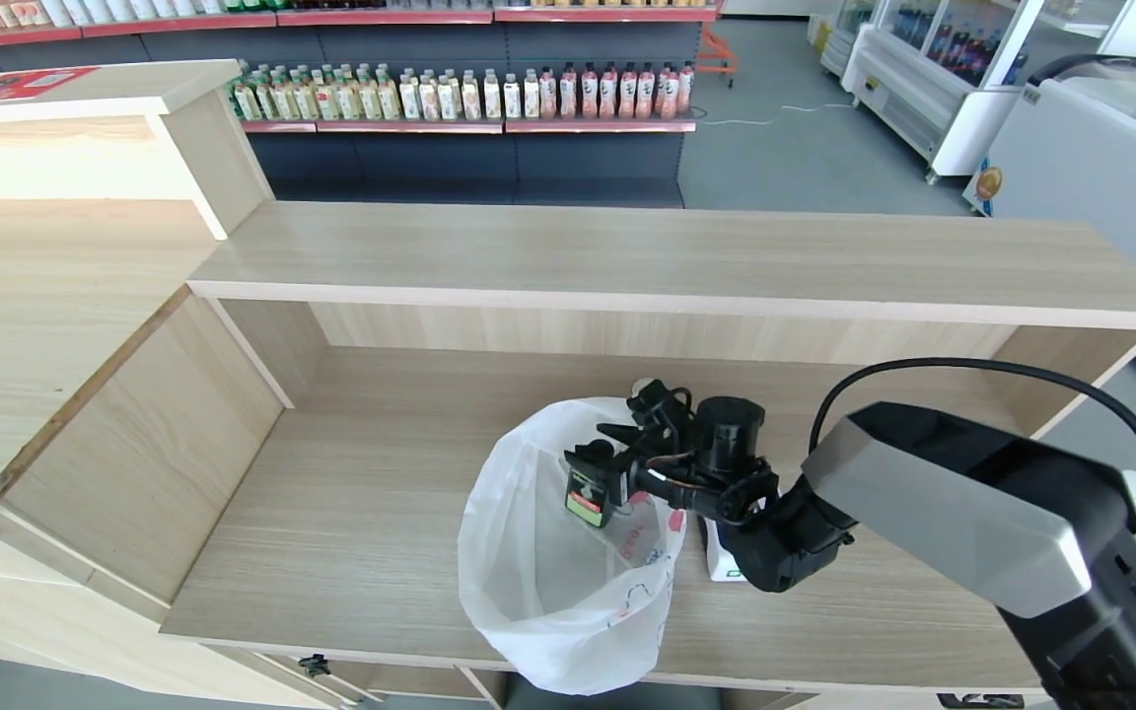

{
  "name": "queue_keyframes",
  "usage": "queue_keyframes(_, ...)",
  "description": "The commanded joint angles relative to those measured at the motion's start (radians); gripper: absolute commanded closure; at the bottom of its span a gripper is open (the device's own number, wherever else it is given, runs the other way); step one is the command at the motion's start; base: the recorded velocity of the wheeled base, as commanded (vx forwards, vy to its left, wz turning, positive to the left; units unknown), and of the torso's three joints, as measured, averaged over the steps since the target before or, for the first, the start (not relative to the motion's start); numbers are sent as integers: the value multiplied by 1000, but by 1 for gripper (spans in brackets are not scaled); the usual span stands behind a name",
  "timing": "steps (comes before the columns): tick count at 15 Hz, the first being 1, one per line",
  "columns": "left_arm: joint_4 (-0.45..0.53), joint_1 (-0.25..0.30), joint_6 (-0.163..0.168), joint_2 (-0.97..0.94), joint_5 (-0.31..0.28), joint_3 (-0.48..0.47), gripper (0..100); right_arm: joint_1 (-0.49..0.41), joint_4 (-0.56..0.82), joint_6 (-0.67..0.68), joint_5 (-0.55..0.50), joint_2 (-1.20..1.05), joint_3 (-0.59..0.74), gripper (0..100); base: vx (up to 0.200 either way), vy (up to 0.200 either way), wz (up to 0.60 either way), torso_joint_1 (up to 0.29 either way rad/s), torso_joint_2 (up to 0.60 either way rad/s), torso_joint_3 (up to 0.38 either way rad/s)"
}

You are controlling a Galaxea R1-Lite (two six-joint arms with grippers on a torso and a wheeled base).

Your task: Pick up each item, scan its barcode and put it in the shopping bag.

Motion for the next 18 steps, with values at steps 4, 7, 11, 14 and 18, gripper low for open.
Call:
queue_keyframes(4, 0, 0, 0, 0, 0, 0, 0, 19, 27, 176, -2, -103, -20, 0, 0, 0, 0, 0, 0, 0)
queue_keyframes(7, 0, 0, -3, 0, 0, 0, 0, 19, 73, 334, -2, -234, -10, 0, 0, 0, 0, 0, 0, 0)
queue_keyframes(11, 0, 0, -5, 0, 0, 0, 0, -4, 189, 378, -6, -412, 102, 0, 0, 0, 0, 0, 0, 0)
queue_keyframes(14, 0, 0, 0, 0, 0, 0, 0, -133, 215, 354, -13, -583, 322, 0, 0, 0, 0, 0, 0, 0)
queue_keyframes(18, 0, 0, 0, 0, 0, 0, 0, -321, 358, 300, -13, -867, 539, 0, 0, -50, 0, -1, -1, 1)
